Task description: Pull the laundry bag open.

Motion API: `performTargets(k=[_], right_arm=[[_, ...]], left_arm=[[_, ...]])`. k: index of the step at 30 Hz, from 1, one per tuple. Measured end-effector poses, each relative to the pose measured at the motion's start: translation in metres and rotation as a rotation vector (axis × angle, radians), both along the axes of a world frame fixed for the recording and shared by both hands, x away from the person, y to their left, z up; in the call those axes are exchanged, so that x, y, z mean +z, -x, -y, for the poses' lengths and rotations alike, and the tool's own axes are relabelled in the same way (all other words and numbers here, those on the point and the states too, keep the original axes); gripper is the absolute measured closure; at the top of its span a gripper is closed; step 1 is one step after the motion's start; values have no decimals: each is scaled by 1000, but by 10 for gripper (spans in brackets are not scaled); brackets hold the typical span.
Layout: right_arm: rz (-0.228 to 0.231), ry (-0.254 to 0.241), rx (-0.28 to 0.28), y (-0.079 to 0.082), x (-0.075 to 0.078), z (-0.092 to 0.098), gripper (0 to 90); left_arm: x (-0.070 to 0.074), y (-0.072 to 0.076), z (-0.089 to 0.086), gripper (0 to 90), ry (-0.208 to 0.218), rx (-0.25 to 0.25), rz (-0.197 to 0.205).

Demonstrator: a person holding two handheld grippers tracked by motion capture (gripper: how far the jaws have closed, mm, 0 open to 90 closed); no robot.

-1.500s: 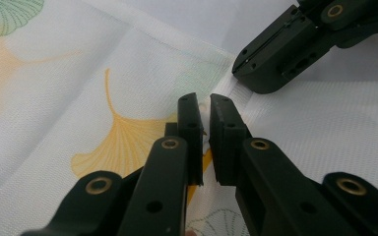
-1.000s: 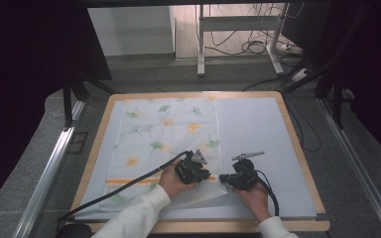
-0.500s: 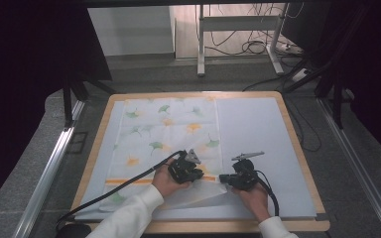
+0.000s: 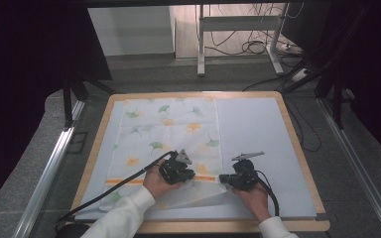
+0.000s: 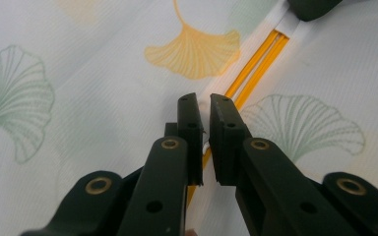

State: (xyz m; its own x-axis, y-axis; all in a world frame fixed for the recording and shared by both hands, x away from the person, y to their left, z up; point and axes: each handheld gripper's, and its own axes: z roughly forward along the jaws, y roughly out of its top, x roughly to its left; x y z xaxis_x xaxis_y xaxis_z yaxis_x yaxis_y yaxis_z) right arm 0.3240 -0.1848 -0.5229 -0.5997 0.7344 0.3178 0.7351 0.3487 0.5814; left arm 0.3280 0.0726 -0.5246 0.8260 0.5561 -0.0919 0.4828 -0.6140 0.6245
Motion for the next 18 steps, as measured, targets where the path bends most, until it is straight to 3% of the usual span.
performTargets(k=[18], right_arm=[[5,0,1,1,0,0,898]], left_arm=[[-1,3,-39,845,3,46,-33]])
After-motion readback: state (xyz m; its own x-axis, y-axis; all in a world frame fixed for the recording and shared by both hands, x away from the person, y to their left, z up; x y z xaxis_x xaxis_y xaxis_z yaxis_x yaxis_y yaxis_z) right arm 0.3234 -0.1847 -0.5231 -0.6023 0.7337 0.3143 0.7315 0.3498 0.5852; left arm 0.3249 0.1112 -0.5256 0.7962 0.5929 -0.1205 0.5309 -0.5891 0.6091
